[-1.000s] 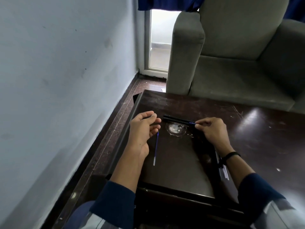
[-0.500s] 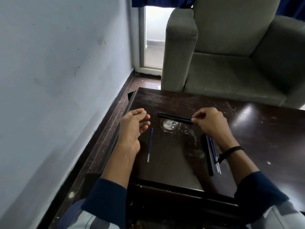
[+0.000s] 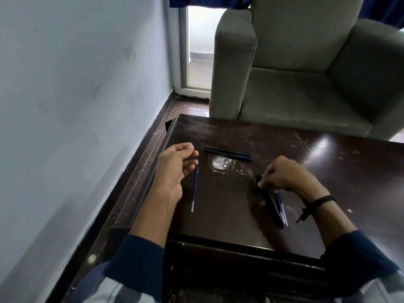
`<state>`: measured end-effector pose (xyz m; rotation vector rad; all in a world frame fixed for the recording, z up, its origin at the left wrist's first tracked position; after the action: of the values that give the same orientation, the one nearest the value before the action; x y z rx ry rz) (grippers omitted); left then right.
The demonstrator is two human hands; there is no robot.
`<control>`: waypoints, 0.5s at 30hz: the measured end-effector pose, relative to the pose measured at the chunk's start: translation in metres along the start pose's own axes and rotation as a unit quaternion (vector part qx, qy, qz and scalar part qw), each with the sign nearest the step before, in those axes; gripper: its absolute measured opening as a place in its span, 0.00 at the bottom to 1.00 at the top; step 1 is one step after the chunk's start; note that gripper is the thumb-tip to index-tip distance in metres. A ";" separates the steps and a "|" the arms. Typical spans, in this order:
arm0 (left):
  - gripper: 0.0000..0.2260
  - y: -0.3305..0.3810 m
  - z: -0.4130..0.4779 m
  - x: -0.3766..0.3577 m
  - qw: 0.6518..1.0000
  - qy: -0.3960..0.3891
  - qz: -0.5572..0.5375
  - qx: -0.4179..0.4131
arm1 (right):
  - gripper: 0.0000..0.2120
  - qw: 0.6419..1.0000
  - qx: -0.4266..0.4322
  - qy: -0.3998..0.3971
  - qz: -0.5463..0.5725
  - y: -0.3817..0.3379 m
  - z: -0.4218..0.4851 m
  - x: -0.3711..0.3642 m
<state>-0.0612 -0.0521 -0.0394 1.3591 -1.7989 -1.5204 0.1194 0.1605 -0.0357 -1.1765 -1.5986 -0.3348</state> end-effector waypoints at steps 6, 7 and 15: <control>0.04 0.000 0.001 0.000 1.000 -0.002 0.004 0.000 | 0.08 0.999 0.026 0.003 0.040 -0.004 -0.002 0.007; 0.04 0.000 0.001 0.000 1.000 -0.004 0.005 0.001 | 0.09 1.000 0.017 -0.005 0.015 -0.003 -0.003 0.005; 0.04 0.001 -0.003 -0.003 1.000 -0.021 0.011 0.004 | 0.14 0.999 0.048 -0.015 -0.016 -0.028 -0.009 -0.022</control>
<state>-0.0576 -0.0512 -0.0368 1.3156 -1.8408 -1.5418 0.1003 0.1291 -0.0417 -1.0884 -1.6424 -0.2587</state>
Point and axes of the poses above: each hand's wrist, its own z-axis towards the middle knuckle, its own x-axis out of the back of the hand, y = z × x, the point moved 4 cm from there along z, towards the middle knuckle, and after that the axes turned 2 degrees about x, right-handed, at the moved point
